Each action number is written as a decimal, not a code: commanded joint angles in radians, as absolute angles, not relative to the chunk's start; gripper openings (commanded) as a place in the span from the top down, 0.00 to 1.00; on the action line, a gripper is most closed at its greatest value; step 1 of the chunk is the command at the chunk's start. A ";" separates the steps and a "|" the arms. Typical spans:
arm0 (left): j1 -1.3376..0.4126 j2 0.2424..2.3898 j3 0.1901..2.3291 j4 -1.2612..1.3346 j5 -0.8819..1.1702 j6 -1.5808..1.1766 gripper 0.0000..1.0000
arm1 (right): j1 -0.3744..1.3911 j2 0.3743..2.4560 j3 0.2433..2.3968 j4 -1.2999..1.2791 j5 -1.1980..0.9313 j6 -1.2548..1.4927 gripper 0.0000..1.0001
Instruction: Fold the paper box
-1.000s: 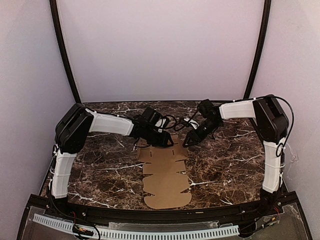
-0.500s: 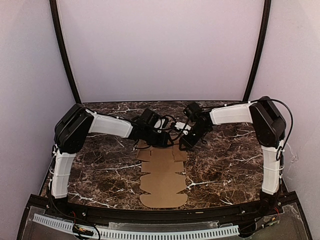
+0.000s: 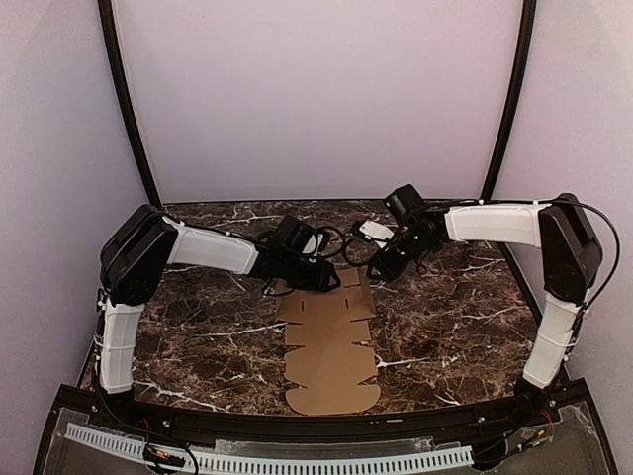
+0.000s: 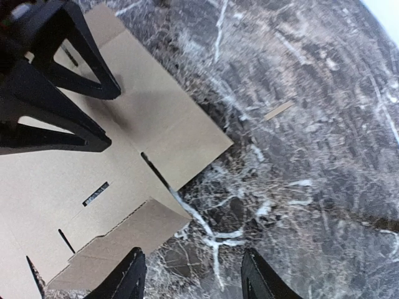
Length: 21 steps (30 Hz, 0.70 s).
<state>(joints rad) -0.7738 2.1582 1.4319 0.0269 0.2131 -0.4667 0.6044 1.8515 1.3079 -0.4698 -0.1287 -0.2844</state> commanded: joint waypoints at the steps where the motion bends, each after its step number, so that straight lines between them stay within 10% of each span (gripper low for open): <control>1: -0.778 2.098 1.493 -0.073 0.177 -0.433 0.51 | 0.560 1.801 1.351 -0.481 -0.144 -0.302 0.47; 16: -0.777 2.034 1.542 -0.185 0.060 -0.339 0.46 | 0.456 1.661 1.326 -0.484 -0.152 -0.286 0.40; 21: -0.778 1.982 1.525 -0.216 -0.044 -0.296 0.44 | 0.363 1.594 1.281 -0.403 -0.115 -0.201 0.23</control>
